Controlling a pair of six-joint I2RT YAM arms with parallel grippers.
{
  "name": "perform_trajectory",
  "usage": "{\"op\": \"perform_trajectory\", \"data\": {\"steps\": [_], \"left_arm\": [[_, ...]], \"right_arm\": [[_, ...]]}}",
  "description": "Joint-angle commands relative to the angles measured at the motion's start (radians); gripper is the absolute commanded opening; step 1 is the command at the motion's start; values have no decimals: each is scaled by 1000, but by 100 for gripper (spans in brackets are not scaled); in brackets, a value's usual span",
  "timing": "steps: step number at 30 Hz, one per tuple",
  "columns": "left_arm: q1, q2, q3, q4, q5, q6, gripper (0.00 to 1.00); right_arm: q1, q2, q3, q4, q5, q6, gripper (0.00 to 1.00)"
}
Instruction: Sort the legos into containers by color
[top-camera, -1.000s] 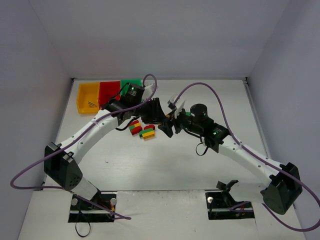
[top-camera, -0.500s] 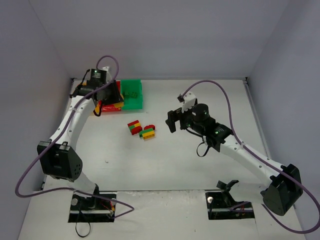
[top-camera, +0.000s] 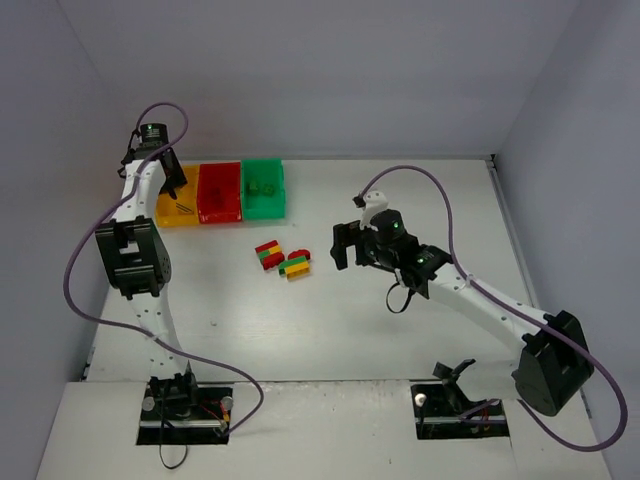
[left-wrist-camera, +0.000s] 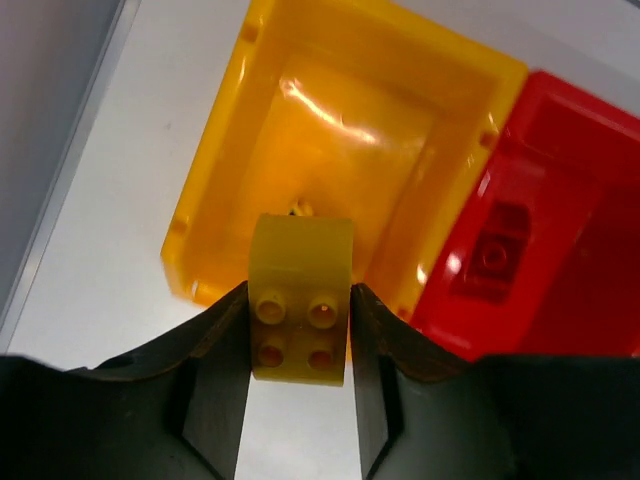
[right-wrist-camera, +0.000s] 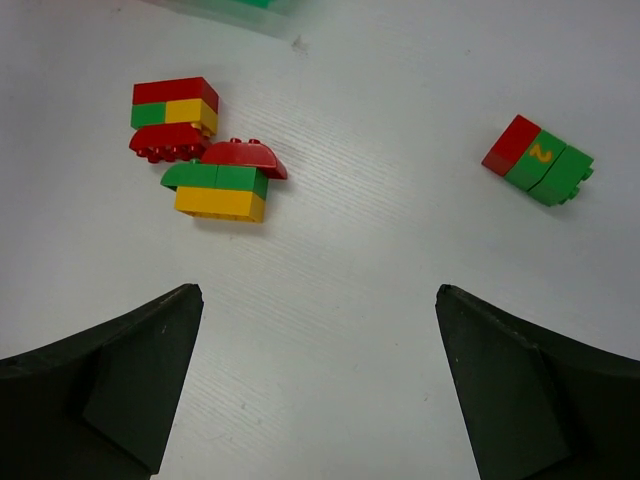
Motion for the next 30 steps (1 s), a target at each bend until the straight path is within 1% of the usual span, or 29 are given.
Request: {"op": "perform_trajectory", "data": {"steps": [1, 2, 3, 7, 10, 12, 16, 21, 22, 23, 25, 26, 27, 30], "left_arm": [[9, 41, 145, 0, -30, 19, 37], [12, 53, 160, -3, -29, 19, 42], [13, 70, 172, -5, -27, 19, 52], [10, 66, 174, 3, 0, 10, 69], [9, 24, 137, 9, 33, -7, 73], [2, -29, 111, 6, 50, -27, 74], [-25, -158, -4, 1, 77, -81, 74], [-51, -376, -240, -5, 158, -170, 74], [-51, -405, -274, -11, 168, -170, 74], [-51, -468, -338, -19, 175, -177, 74], [-53, -529, -400, -35, 201, -179, 74], [-53, -590, -427, -45, 209, -180, 74], [-54, -621, -487, -46, 237, -180, 75], [-65, -726, -577, -75, 261, -177, 75]], "right_arm": [[6, 41, 64, 5, 27, 52, 99], [8, 59, 72, 5, 27, 61, 99], [12, 70, 74, 5, 27, 72, 99], [38, 148, 103, 5, 27, 130, 99], [81, 216, 144, 4, 59, 155, 99], [115, 253, 179, 5, 74, 189, 99], [181, 366, 242, 2, 140, 233, 100], [256, 493, 343, -41, 249, 301, 100], [256, 513, 357, -50, 263, 304, 100], [267, 530, 376, -74, 278, 312, 100], [275, 584, 425, -113, 298, 333, 100], [276, 596, 437, -131, 314, 338, 100], [278, 612, 448, -136, 317, 339, 100], [278, 658, 486, -151, 332, 344, 100]]}}
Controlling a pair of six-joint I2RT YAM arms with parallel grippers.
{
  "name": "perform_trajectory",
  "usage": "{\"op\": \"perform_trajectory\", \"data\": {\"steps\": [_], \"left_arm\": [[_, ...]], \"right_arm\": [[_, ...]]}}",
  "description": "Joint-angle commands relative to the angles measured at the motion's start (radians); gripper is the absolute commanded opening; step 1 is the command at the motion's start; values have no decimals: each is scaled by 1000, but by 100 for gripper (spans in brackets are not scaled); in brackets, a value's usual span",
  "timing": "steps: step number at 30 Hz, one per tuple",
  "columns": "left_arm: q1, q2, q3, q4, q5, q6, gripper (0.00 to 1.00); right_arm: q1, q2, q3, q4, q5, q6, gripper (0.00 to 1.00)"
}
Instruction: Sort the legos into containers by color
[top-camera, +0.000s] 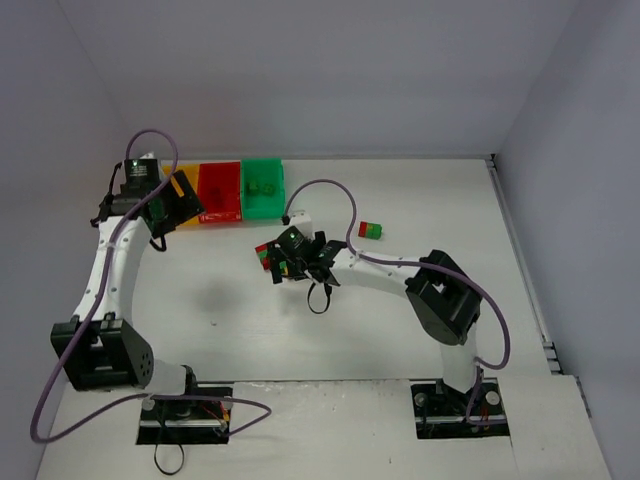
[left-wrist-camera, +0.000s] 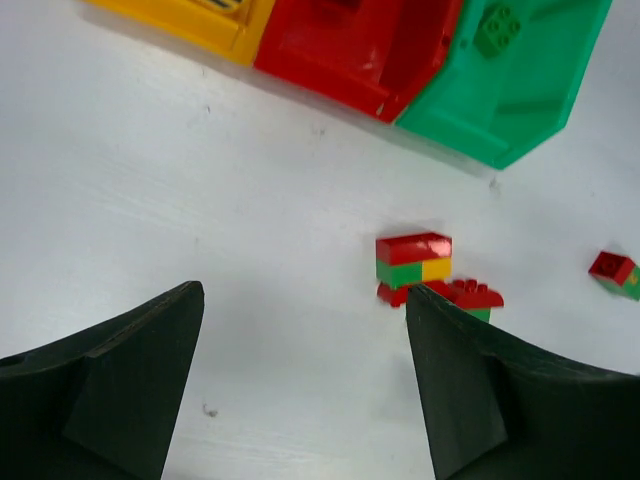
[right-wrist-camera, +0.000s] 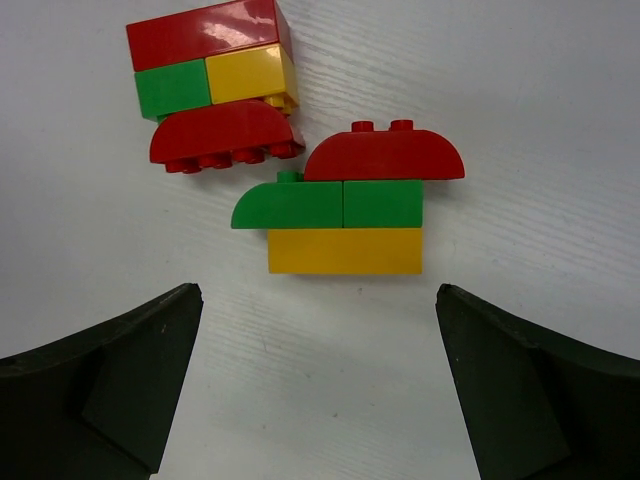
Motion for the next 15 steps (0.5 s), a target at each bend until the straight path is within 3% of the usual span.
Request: {"op": "perform_trajectory", "data": {"steps": [1, 7, 15], "left_arm": [[-12, -132, -64, -38, 68, -12, 75], [-18, -263, -159, -96, 85, 23, 75], [-38, -297, -187, -99, 117, 20, 75]], "right_arm": [[-3, 25, 71, -35, 90, 33, 100], [-3, 68, 88, -48, 131, 22, 100], [-4, 131, 105, -29, 124, -50, 98]]}}
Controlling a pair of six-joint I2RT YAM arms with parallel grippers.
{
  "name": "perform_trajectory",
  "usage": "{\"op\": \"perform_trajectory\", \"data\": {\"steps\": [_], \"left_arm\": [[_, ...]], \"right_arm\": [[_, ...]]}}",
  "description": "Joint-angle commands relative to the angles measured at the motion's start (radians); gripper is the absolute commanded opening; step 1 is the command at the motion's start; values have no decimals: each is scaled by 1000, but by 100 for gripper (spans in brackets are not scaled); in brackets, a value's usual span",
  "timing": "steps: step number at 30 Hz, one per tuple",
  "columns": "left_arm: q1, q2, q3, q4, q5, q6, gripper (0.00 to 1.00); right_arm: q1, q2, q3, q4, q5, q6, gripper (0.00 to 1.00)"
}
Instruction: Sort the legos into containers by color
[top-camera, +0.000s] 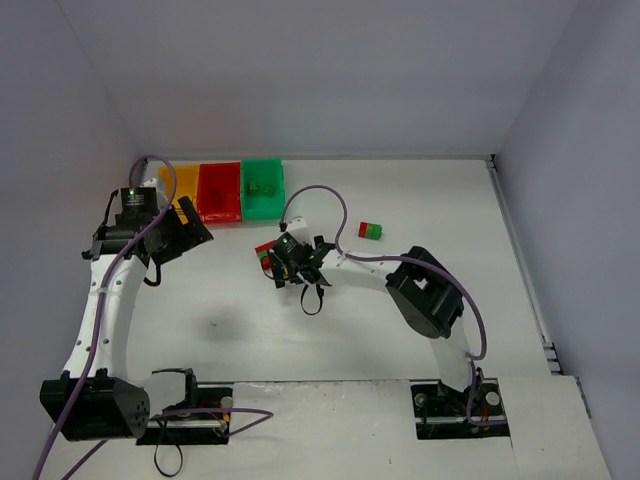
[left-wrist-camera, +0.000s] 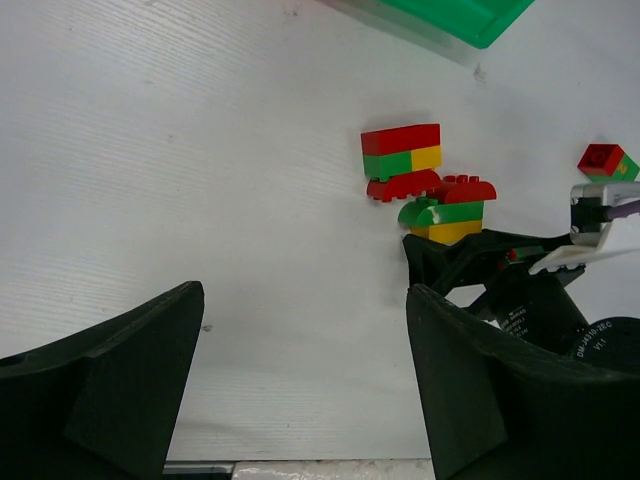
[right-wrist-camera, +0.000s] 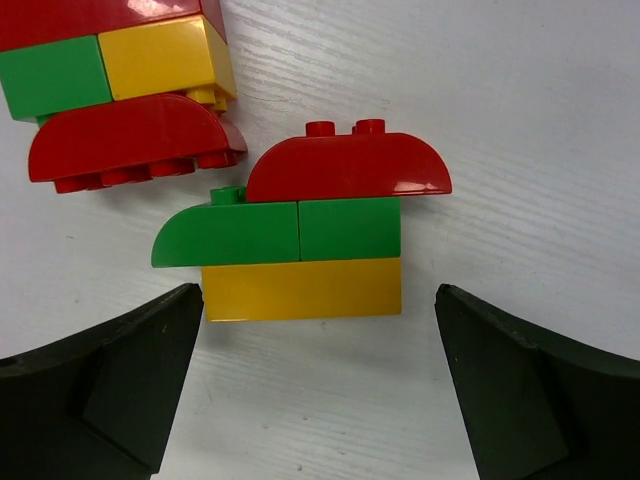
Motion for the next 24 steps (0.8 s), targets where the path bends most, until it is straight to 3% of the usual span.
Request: {"op": "perform_trajectory", "data": {"steps": [1, 10, 15, 16, 18, 21, 24], "left_arm": [[-18, -15, 12, 8, 24, 16, 75], [-41, -21, -8, 11, 36, 25, 75], [-50, -18, -8, 23, 72, 36, 75], [-85, -18, -8, 27, 75, 37, 75], [-102, -13, -5, 37, 85, 50, 75], [-143, 0, 8, 46, 153, 51, 75], [-166, 5, 14, 71, 225, 39, 75]], "right_arm": [[-4, 6, 38, 36, 41, -42, 97], [-12, 8, -10, 149, -1, -140, 77], [-15, -15, -57, 192, -3, -173, 53], [-15, -33, -86, 204, -2, -184, 42], [-15, -56, -117, 240, -1, -207, 32], [-15, -166, -226, 342, -15, -320, 3], [-14, -275, -324, 442, -74, -417, 0]]}}
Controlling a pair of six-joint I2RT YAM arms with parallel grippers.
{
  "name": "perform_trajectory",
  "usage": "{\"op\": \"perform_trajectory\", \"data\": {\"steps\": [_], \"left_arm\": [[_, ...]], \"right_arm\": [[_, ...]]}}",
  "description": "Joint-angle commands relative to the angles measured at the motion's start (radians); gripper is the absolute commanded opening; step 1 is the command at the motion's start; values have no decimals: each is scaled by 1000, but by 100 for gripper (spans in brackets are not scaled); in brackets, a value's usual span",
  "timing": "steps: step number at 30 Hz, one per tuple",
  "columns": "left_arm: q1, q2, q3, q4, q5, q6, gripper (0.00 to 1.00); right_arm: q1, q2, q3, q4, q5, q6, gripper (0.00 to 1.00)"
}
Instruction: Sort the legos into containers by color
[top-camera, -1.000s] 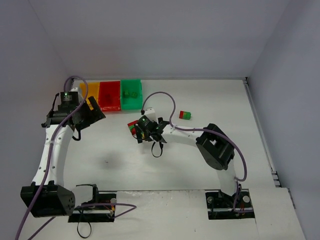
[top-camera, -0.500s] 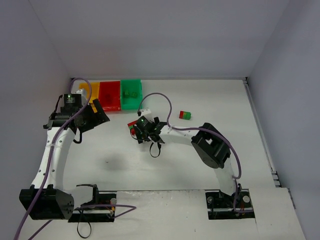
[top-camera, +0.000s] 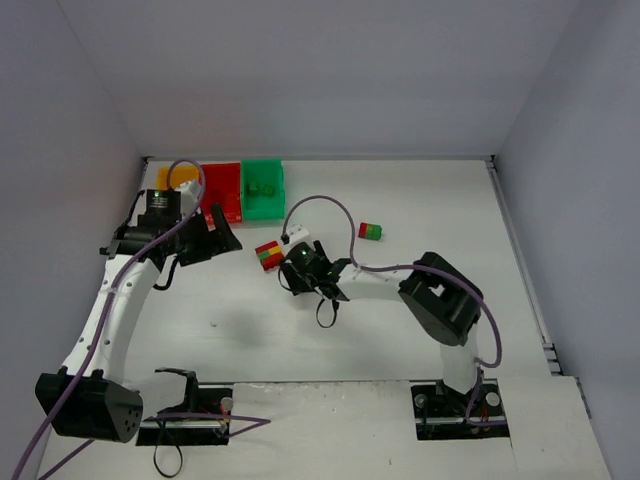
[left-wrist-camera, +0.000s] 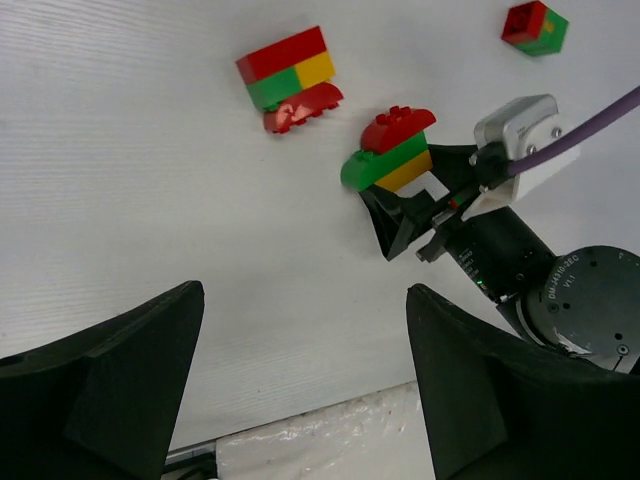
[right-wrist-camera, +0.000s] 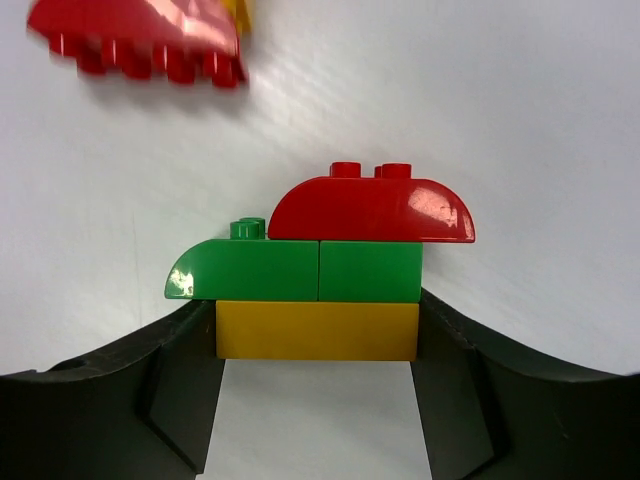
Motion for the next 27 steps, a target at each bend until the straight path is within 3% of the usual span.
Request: {"op": "perform_trajectory", "data": {"steps": [1, 5, 11, 18, 27], "left_arm": [[-27, 6, 39, 70, 126, -5, 75], [-61, 21, 54, 141, 271, -59, 75], [-202, 72, 94, 234, 326, -154, 75], [-321, 147, 156, 253, 312, -182, 75], [-371, 192, 179, 262, 340, -216, 71]], "right_arm": [[-6, -239, -137, 172, -72, -198, 0], [-11, -494, -277, 250, -249, -330, 0], [-11, -678, -316, 141, -488, -414, 0], [-9, -792, -331, 109, -522, -425, 0], [-11, -863, -320, 65, -499, -454, 0]]}}
